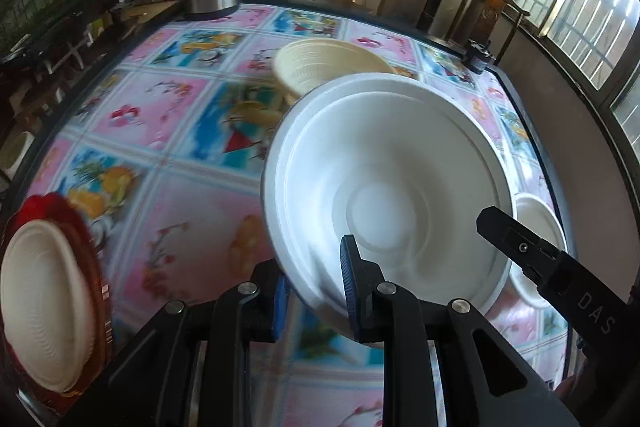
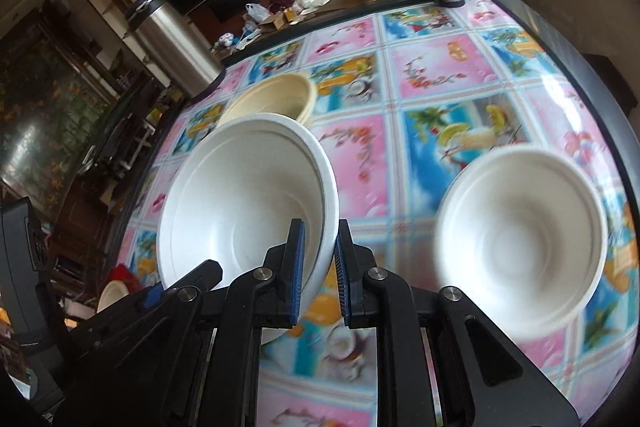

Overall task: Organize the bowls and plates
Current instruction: 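Carry the white bowl with both grippers over the red plate stack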

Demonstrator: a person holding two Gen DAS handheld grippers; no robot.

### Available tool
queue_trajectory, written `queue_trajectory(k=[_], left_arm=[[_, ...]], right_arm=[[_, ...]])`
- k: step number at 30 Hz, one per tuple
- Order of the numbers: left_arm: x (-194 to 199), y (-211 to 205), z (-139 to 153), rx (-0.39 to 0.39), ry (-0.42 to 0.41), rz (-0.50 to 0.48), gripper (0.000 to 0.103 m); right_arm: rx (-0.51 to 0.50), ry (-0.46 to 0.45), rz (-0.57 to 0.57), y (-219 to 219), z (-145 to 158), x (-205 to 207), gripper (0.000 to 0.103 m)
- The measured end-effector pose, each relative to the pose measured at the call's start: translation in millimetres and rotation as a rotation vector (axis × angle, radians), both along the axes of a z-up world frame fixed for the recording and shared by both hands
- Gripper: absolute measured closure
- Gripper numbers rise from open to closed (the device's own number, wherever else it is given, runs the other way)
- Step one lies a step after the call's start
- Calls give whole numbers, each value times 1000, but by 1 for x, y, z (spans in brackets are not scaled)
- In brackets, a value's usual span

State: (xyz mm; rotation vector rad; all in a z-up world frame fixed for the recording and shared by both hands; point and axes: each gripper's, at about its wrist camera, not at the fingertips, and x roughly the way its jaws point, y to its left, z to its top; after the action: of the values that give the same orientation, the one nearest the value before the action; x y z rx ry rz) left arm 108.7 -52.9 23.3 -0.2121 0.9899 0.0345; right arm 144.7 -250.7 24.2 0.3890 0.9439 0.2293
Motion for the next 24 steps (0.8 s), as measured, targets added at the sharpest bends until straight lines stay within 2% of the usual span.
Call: queue_trajectory(k=[8,16,24], left_arm=[[-43,55,5,20,-23,71,80],[-81,117,21,81,-85,166,80],[-97,165,8,89,-65,244,80]], right_arm=[[25,-29,77,59,9,-42,89],[28,-36,205,133,15,-59,89],[6,-28,307,198,9,-64,88]])
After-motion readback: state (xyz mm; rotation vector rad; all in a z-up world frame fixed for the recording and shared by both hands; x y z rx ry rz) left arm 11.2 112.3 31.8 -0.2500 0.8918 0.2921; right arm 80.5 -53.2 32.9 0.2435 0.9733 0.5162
